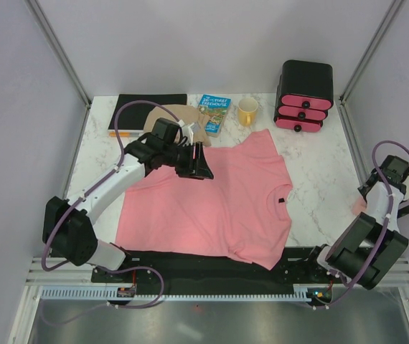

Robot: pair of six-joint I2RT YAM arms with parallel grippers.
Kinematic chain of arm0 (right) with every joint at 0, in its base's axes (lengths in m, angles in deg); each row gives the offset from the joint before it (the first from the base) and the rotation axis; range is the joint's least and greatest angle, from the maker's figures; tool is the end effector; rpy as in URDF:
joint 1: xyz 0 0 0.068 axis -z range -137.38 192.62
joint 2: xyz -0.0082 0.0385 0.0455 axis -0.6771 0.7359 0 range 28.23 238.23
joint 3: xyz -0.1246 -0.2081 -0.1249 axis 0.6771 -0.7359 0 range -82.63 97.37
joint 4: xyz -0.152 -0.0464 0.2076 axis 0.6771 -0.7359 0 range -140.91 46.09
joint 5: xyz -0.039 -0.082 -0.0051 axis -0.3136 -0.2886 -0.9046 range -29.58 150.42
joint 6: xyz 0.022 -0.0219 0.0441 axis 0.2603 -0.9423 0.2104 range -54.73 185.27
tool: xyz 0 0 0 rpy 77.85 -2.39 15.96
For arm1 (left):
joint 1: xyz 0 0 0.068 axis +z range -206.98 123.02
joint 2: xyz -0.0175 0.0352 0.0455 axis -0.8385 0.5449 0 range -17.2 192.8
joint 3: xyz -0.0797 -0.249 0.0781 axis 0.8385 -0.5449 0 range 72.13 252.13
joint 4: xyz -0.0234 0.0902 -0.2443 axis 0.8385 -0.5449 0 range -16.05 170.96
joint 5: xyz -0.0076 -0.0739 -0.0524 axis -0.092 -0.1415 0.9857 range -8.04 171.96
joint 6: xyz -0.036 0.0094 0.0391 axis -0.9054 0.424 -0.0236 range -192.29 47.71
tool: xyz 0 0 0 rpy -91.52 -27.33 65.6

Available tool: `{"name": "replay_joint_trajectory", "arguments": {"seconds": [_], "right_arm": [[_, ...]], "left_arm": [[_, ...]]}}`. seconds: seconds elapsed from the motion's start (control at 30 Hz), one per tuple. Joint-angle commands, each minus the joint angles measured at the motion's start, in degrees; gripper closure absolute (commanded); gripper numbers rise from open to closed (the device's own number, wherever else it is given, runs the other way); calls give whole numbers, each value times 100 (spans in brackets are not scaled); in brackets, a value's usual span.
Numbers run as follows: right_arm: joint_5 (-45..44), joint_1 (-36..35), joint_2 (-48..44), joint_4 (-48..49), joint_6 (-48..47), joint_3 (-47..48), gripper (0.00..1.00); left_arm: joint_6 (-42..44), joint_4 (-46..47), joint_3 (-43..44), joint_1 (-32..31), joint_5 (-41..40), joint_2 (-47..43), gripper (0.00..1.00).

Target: Fold and stack the t-shirts

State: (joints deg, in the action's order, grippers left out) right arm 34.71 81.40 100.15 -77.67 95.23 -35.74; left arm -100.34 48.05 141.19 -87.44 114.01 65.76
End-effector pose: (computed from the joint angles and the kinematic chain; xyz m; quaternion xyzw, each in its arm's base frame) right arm 0.1777 -0.1627 0.2244 0.5795 0.7412 -0.2339 0.2450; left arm 0.2586 -0.1742 0.2989 0.1204 0.8914 -0.3968 0.1832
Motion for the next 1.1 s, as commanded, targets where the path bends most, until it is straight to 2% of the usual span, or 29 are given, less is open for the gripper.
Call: {"name": "replay_joint_trajectory", "arguments": {"seconds": [0.0, 0.43, 0.73, 0.97, 1.07], "right_arm": [[66, 68, 269, 238, -7, 136, 5], [1727, 25, 797, 949, -69, -128, 13], [1807, -793, 1175, 1310, 300, 135, 14], [1491, -1592, 1772, 1171, 397, 952, 13], [1289, -1690, 1738, 1003, 537, 945, 12]], "left_arm": [[195, 100, 266, 31, 143, 63, 46], [125, 100, 275, 31, 82, 98, 46], [46, 109, 257, 31, -15, 107, 46], [10, 109, 196, 31, -85, 63, 46], [10, 100, 170, 31, -120, 36, 46]]}}
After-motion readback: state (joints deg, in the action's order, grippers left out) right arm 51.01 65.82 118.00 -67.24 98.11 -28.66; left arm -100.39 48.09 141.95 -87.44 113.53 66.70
